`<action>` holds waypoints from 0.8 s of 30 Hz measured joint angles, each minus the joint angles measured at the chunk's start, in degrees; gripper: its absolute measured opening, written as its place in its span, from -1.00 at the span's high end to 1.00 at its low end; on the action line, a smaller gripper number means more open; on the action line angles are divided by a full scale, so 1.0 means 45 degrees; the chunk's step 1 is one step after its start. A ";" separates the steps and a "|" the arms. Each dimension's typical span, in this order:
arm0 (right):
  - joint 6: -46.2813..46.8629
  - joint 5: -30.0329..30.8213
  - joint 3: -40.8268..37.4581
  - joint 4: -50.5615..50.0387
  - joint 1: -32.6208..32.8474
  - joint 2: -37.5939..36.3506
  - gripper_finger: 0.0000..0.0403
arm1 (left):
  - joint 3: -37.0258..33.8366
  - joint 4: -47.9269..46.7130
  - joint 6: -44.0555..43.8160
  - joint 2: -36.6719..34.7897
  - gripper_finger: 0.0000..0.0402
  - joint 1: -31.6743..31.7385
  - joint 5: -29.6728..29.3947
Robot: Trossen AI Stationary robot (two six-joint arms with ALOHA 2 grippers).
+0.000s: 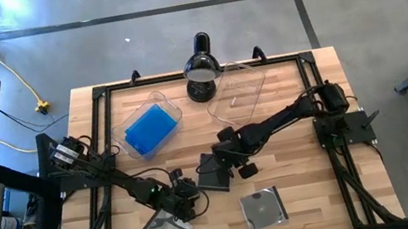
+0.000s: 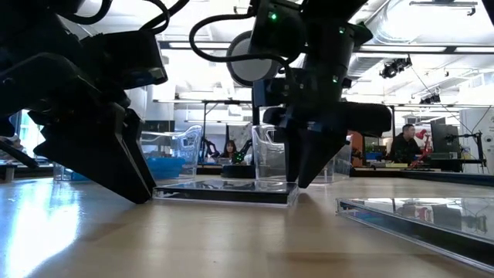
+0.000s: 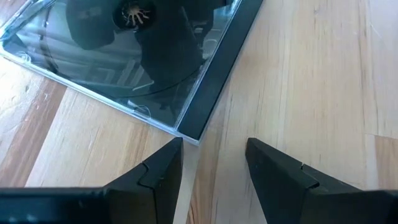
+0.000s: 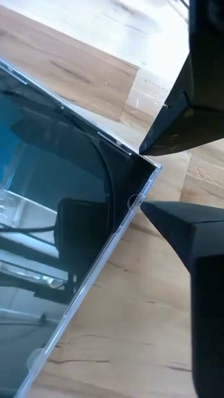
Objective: Pick & place jewel cases by type
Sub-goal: Put the center black CD case into the right transparent bin
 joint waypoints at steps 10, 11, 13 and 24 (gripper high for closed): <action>-0.0269 0.0159 -0.0015 0.0135 0.0240 0.0005 0.38 | 0.0000 0.0018 -0.0005 0.0013 0.13 -0.0021 -0.0521; -0.0450 0.0426 -0.0023 0.0140 0.0312 0.0009 0.38 | 0.0000 0.0018 -0.0005 0.0013 0.13 -0.0021 -0.0570; -0.0704 0.0919 -0.0027 0.0148 0.0458 0.0027 0.38 | 0.0000 0.0031 -0.0010 0.0013 0.13 -0.0021 -0.0706; 0.1601 0.1368 -0.0044 -0.0143 0.0982 -0.0137 0.38 | 0.0000 0.0052 0.0007 0.0003 0.13 0.0013 -0.0032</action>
